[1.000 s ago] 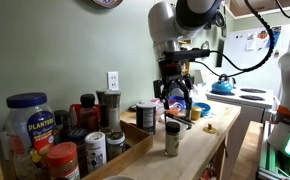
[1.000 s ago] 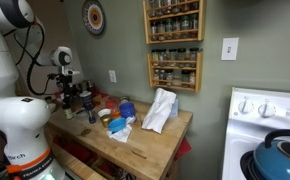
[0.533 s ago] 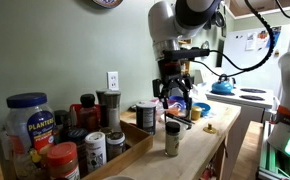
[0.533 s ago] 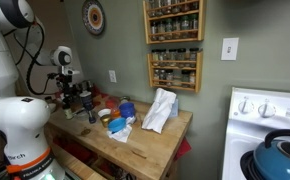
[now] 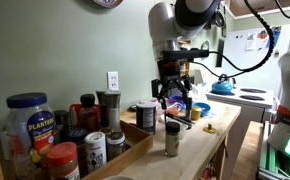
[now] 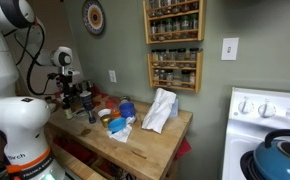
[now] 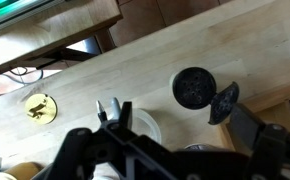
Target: Move the black pepper jar to the right then close the lid
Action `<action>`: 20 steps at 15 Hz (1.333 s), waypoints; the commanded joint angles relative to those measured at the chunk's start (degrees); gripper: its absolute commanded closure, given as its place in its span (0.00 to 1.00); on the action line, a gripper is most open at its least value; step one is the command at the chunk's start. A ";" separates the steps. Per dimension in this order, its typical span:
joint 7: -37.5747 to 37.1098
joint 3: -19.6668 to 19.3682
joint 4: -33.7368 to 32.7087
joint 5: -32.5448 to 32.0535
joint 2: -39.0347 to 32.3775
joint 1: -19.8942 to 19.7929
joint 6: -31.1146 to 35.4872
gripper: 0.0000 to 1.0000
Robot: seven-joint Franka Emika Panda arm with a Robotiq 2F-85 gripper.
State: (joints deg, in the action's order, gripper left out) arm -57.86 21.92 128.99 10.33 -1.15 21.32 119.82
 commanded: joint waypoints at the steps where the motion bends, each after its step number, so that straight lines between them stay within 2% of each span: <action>1: 0.68 -0.28 0.81 1.19 -0.10 0.11 0.19 0.01; 10: 0.55 -0.52 0.75 1.94 -0.42 0.02 -2.33 0.03; 13: 0.62 -0.59 0.85 2.59 -0.50 -0.01 -3.79 0.00; 20: 0.40 -0.95 1.48 3.04 -1.61 -0.05 -4.85 0.00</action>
State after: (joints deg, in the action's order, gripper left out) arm -57.86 21.27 129.65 12.32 -2.36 21.26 115.93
